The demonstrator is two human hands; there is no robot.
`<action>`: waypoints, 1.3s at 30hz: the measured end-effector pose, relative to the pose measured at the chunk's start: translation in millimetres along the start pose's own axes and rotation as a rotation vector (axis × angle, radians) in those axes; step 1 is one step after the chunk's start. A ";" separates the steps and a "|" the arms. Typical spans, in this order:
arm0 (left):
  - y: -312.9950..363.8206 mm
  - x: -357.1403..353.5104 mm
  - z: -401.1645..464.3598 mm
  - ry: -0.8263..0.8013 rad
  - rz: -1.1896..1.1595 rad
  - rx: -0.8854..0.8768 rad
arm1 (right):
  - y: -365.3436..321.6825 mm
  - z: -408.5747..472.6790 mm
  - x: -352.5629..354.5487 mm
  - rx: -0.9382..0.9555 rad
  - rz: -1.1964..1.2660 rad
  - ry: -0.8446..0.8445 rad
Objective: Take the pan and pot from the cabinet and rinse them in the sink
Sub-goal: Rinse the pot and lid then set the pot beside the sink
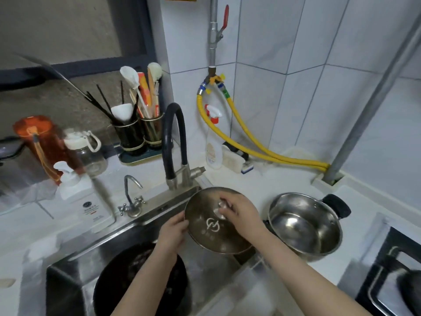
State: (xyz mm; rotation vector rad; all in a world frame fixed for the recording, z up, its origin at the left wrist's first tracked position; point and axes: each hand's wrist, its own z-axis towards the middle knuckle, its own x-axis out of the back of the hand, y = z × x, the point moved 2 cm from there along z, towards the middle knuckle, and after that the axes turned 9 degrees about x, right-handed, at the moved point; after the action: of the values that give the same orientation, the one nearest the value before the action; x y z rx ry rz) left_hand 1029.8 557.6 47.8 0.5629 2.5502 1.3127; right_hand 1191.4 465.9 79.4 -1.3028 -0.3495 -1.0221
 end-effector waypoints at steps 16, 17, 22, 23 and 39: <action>-14.8 -184.0 11.2 -0.269 0.438 -0.052 | 132.8 -66.4 104.7 -0.364 -0.064 0.205; -17.8 -189.5 10.9 -0.272 0.469 -0.053 | 138.6 -69.4 106.0 -0.369 -0.071 0.202; -30.2 -204.9 16.0 -0.261 0.606 -0.074 | 159.3 -81.6 106.9 -0.374 -0.080 0.193; -31.7 -206.2 17.2 -0.260 0.624 -0.069 | 162.0 -82.8 106.4 -0.371 -0.083 0.188; -40.6 -215.9 27.2 -0.206 0.833 -0.196 | 181.5 -86.9 97.8 -0.296 -0.136 0.175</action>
State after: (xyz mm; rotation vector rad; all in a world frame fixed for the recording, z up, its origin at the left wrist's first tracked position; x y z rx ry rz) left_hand 1225.0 463.4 2.9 1.7238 2.0258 1.5821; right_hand 1358.2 332.8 12.1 -1.4542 -0.1581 -1.3306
